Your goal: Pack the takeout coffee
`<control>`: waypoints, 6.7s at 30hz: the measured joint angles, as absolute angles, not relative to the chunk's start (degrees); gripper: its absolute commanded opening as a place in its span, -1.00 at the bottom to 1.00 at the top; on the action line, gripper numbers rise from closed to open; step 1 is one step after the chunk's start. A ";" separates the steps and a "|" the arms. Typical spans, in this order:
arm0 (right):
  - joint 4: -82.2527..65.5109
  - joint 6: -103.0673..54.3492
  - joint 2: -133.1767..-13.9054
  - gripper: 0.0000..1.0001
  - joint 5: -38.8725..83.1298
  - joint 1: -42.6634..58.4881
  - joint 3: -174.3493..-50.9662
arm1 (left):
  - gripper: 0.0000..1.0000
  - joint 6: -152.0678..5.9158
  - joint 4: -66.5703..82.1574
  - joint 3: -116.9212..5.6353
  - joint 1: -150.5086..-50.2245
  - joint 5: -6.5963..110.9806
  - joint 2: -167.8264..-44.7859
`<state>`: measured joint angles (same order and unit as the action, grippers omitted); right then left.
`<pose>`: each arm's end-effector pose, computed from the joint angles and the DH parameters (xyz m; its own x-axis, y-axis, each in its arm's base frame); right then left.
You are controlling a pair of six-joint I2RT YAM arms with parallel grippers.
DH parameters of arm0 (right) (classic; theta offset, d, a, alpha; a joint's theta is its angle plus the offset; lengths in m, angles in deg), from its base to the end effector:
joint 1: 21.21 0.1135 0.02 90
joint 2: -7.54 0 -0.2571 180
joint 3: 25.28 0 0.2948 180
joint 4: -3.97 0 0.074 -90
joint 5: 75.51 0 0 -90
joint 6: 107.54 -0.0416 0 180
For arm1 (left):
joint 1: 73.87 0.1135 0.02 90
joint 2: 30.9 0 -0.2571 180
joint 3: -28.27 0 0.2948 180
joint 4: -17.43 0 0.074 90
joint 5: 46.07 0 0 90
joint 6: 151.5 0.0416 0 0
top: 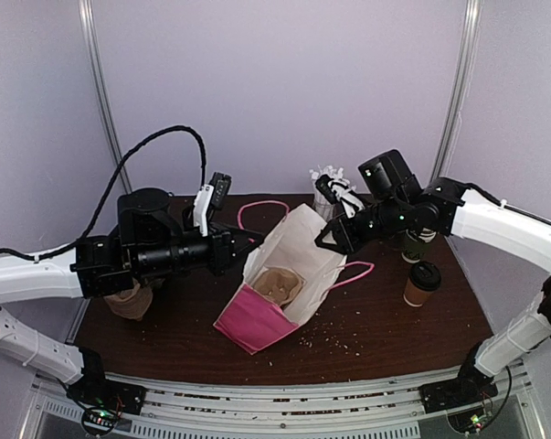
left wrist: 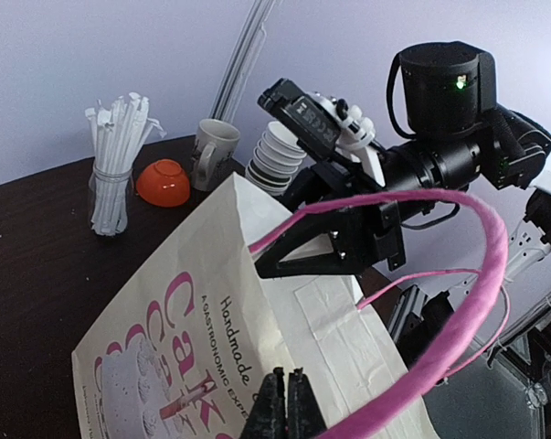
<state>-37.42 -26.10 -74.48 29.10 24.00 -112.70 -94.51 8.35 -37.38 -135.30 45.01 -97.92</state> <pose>0.2534 0.2702 0.3287 -0.5330 -0.3325 -0.7780 -0.7597 0.5930 0.2670 0.1562 -0.2885 0.3222 -0.5559 -0.1180 -0.8228 0.6965 0.4741 -0.5386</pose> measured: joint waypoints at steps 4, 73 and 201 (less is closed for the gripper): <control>-35.09 -25.34 -70.76 -0.78 24.97 27.30 -108.62 | -1.00 -90.45 7.25 -39.39 -135.30 46.32 -98.51; -44.00 -26.28 -71.29 -0.16 14.00 34.07 -119.83 | -1.00 -102.77 17.55 -34.43 -138.97 28.45 -94.47; -48.20 -41.40 -58.52 1.00 34.19 7.08 -112.38 | 0.09 -98.25 -15.87 -54.04 -134.07 40.01 -106.89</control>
